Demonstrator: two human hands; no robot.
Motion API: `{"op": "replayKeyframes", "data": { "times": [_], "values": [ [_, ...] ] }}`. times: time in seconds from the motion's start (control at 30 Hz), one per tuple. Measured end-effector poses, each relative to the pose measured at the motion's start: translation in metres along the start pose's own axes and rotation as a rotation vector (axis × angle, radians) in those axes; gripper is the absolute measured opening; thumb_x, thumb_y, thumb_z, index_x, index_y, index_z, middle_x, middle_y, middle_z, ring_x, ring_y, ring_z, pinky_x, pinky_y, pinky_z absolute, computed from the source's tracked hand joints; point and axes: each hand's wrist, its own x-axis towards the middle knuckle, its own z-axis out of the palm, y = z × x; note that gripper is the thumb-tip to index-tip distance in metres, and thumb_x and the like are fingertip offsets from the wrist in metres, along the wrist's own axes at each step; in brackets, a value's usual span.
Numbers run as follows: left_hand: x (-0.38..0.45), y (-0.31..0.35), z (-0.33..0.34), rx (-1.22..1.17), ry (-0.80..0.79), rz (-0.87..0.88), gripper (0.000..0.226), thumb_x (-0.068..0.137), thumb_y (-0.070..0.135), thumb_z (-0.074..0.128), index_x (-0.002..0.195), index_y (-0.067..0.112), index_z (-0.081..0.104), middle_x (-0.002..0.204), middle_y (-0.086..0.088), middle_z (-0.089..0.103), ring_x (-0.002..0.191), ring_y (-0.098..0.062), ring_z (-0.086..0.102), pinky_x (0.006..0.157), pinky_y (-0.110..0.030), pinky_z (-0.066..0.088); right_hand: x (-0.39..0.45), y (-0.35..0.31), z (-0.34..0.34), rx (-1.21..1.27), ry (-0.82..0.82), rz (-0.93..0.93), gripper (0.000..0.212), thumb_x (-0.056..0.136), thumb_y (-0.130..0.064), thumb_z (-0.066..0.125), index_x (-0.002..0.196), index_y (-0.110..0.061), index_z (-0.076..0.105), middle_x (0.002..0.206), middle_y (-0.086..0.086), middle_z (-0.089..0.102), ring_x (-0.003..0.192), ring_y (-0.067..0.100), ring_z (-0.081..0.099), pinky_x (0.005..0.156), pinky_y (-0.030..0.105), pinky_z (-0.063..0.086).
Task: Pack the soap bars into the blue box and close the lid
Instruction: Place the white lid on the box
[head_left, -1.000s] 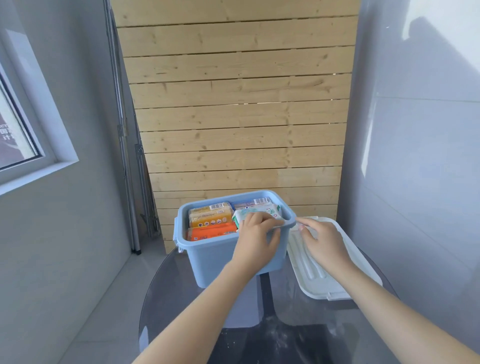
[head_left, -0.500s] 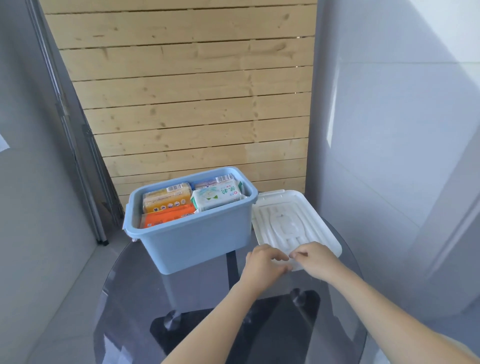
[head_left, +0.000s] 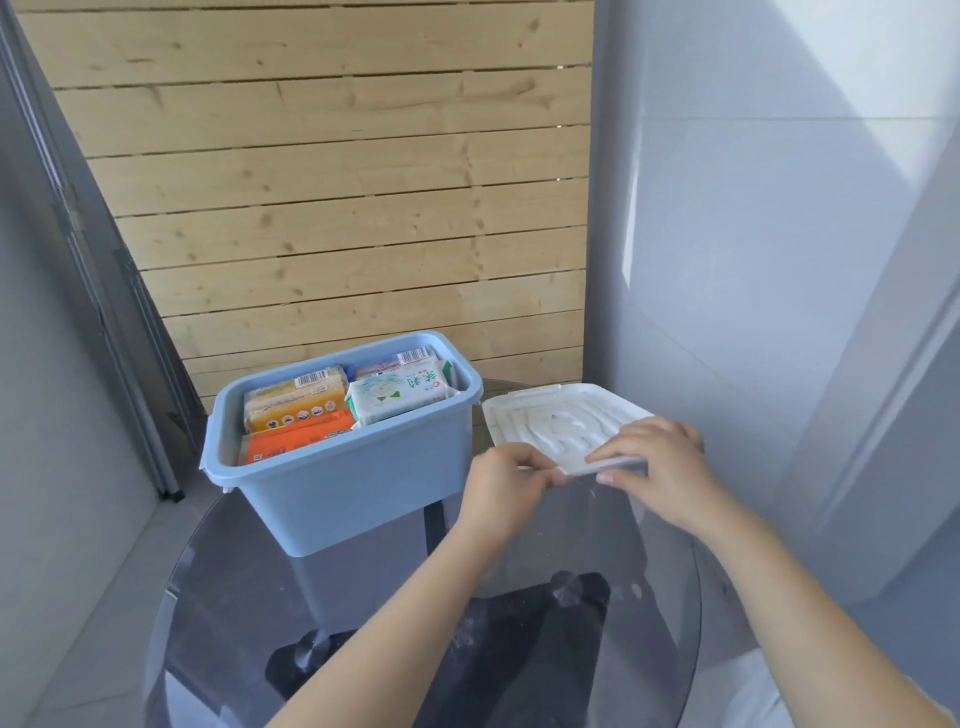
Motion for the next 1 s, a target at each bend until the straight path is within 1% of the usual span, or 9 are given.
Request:
{"op": "replayKeyframes", "data": {
  "times": [0.1,0.23,0.33,0.43,0.6,0.73,0.87,0.93,1.0],
  "values": [
    [-0.002,0.024,-0.026,-0.086,-0.035,0.049,0.022,0.076,0.028,0.075,0.058,0.031,0.064,0.066,0.020,0.062,0.061,0.002,0.053,0.051,-0.005,0.038,0.004,-0.011,-0.026,0.087,0.153,-0.040,0.006,0.076,-0.032,0.071,0.079,-0.027,0.073,0.081,-0.016,0.062,0.101,0.015,0.049,0.087,0.029,0.021],
    [-0.005,0.052,-0.071,-0.153,-0.066,0.102,0.013,0.079,0.029,0.073,0.068,0.027,0.065,0.071,0.010,0.062,0.065,-0.005,0.052,0.060,-0.011,0.039,0.018,-0.044,-0.059,0.200,0.190,-0.159,0.016,0.077,-0.033,0.070,0.071,-0.044,0.060,0.072,-0.014,0.059,0.091,0.012,0.042,0.081,0.027,0.021],
    [-0.007,0.071,-0.104,-0.104,-0.115,0.209,0.009,0.085,0.027,0.066,0.079,0.029,0.060,0.072,0.017,0.062,0.064,0.004,0.055,0.057,-0.007,0.038,0.037,-0.071,-0.082,0.207,0.193,-0.226,0.006,0.076,-0.036,0.070,0.081,-0.036,0.068,0.075,-0.017,0.058,0.088,0.006,0.033,0.083,0.028,0.022],
    [-0.010,0.088,-0.127,0.000,-0.150,0.298,0.016,0.085,0.029,0.065,0.098,0.036,0.059,0.078,0.023,0.063,0.073,0.008,0.057,0.059,-0.007,0.042,0.055,-0.102,-0.097,0.138,0.157,-0.291,0.017,0.078,-0.038,0.067,0.094,-0.031,0.069,0.082,-0.018,0.057,0.091,0.005,0.032,0.090,0.030,0.022],
    [-0.008,0.087,-0.148,0.075,0.179,0.321,0.007,0.086,0.028,0.062,0.092,0.026,0.058,0.070,0.013,0.055,0.062,-0.003,0.049,0.051,-0.017,0.035,0.075,-0.141,-0.100,0.121,0.262,-0.384,0.034,0.077,-0.037,0.069,0.111,-0.033,0.065,0.111,-0.006,0.053,0.113,0.014,0.036,0.099,0.028,0.019],
    [-0.010,0.060,-0.176,-0.153,0.443,0.145,0.020,0.085,0.030,0.060,0.077,0.013,0.056,0.067,0.004,0.048,0.061,-0.015,0.043,0.056,-0.027,0.035,0.089,-0.142,-0.080,0.076,0.323,-0.255,0.075,0.074,-0.044,0.070,0.139,-0.040,0.033,0.149,0.001,0.022,0.136,0.021,0.016,0.111,0.037,0.013],
    [-0.017,0.036,-0.202,-0.568,0.623,-0.101,0.022,0.087,0.031,0.058,0.079,0.010,0.057,0.079,-0.005,0.054,0.072,-0.027,0.053,0.059,-0.035,0.049,0.098,-0.135,-0.036,0.044,0.225,-0.070,0.096,0.069,-0.051,0.072,0.145,-0.035,0.016,0.154,0.011,0.005,0.141,0.027,0.007,0.112,0.044,0.011],
    [-0.020,0.023,-0.213,-0.666,0.675,-0.159,0.020,0.090,0.030,0.056,0.081,0.012,0.058,0.080,-0.005,0.056,0.073,-0.029,0.054,0.057,-0.036,0.050,0.102,-0.130,-0.016,0.136,0.188,-0.005,0.096,0.068,-0.049,0.073,0.145,-0.030,0.019,0.154,0.014,0.009,0.142,0.028,0.007,0.112,0.043,0.014],
    [-0.024,0.009,-0.222,-0.708,0.717,-0.180,0.021,0.091,0.028,0.055,0.101,0.012,0.063,0.092,-0.006,0.062,0.081,-0.032,0.058,0.065,-0.046,0.055,0.108,-0.129,-0.001,0.232,0.147,0.020,0.091,0.070,-0.047,0.072,0.144,-0.026,0.024,0.149,0.014,0.024,0.140,0.030,0.015,0.110,0.042,0.021]
  ]
}}
